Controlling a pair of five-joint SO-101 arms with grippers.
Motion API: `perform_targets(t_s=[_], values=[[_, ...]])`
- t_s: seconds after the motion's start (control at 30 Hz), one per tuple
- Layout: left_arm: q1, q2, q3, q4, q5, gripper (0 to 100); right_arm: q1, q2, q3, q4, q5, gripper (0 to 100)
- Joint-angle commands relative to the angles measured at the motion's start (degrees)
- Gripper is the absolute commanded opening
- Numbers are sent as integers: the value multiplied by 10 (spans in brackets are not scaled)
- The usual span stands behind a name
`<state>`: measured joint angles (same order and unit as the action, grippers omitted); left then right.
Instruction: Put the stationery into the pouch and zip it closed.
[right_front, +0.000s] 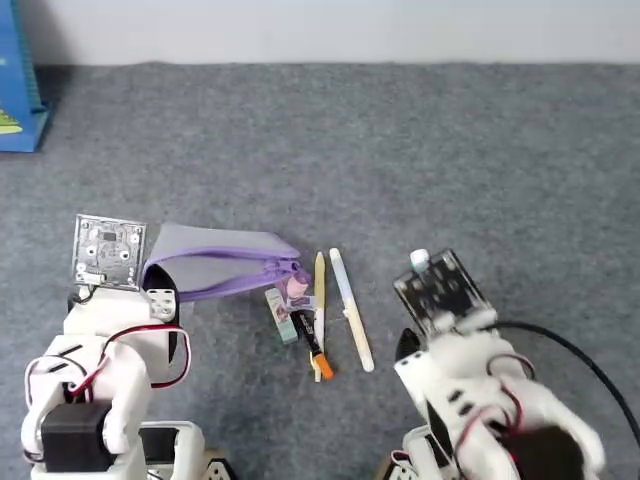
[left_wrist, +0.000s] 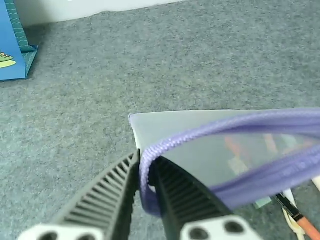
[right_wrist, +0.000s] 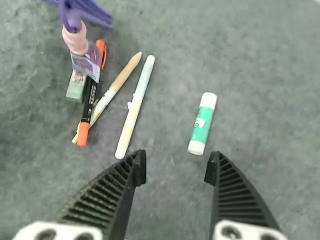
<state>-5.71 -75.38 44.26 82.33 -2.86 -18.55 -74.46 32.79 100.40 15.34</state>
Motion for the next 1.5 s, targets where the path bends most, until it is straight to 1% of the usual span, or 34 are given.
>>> perform_targets(t_s=[0.0,0.1,0.2,0.27,0.33,0.47,0.53,0.63,0.77,1.0,1.13,1.2,1.37,1.47], values=[[-9,-5,-20,-1,4,12,-3,65,2,-10,-8,209],[-33,-5,-23,-2,4,12,-2,126,2,-31,-10,209],[-51,-5,-21,1,4,12,-2,183,3,-70,-39,209],[-62,-5,-20,1,4,12,-1,221,4,-100,-40,209],[-65,-5,-20,1,4,12,21,260,4,-137,-40,209],[-62,-5,-19,2,4,12,97,356,4,-248,-38,208],[-62,-5,-19,2,4,12,119,414,4,-295,-20,208],[-62,-5,-18,2,4,12,126,506,0,-342,-5,208],[-62,-5,-18,2,4,12,128,606,0,-413,-4,208],[-64,-6,-1,-2,4,12,130,706,-1,-527,-3,208],[-65,-6,-1,-2,4,12,131,738,-11,-541,-3,208],[-65,-6,-1,-2,4,12,145,756,-29,-538,-3,204],[-65,-6,-1,-2,4,12,170,817,-86,-537,-2,75],[-65,-7,-1,-2,4,12,169,859,-120,-505,26,63]])
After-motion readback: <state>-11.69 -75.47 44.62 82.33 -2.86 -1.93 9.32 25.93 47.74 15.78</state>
